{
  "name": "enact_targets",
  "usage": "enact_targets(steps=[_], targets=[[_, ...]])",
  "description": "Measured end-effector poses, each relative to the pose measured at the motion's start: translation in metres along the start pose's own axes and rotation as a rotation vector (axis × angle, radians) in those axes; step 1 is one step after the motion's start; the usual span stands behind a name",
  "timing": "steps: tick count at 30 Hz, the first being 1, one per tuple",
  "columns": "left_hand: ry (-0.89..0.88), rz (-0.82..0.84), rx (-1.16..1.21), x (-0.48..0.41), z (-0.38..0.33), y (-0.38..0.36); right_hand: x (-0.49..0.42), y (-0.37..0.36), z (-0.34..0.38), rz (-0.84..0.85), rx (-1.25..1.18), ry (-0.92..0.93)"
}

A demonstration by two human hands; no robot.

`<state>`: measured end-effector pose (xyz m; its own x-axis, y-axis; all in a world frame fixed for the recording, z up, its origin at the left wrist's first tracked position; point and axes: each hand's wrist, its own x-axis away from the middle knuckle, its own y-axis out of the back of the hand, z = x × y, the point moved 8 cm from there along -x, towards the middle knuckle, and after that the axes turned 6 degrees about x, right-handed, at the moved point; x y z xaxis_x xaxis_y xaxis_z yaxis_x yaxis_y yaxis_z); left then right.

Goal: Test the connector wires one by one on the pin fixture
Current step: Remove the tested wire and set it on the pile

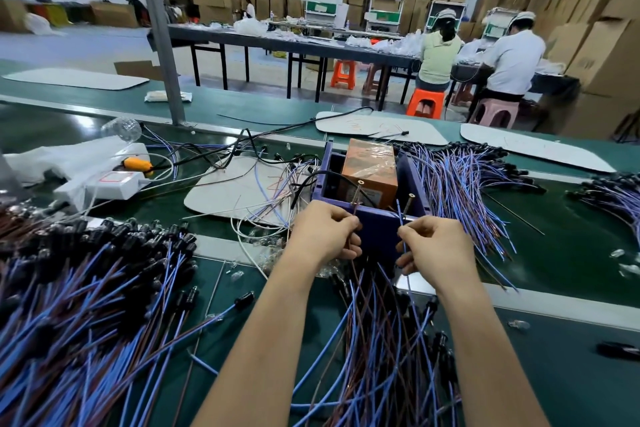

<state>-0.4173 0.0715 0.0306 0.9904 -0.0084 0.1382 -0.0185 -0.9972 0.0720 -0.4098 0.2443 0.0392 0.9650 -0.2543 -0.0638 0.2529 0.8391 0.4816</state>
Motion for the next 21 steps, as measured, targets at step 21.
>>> enact_targets(steps=[21], targets=[[0.044, -0.020, 0.070, 0.0006, 0.0028, 0.0045, 0.0023, 0.0074, -0.0007, 0.048, 0.002, -0.087]])
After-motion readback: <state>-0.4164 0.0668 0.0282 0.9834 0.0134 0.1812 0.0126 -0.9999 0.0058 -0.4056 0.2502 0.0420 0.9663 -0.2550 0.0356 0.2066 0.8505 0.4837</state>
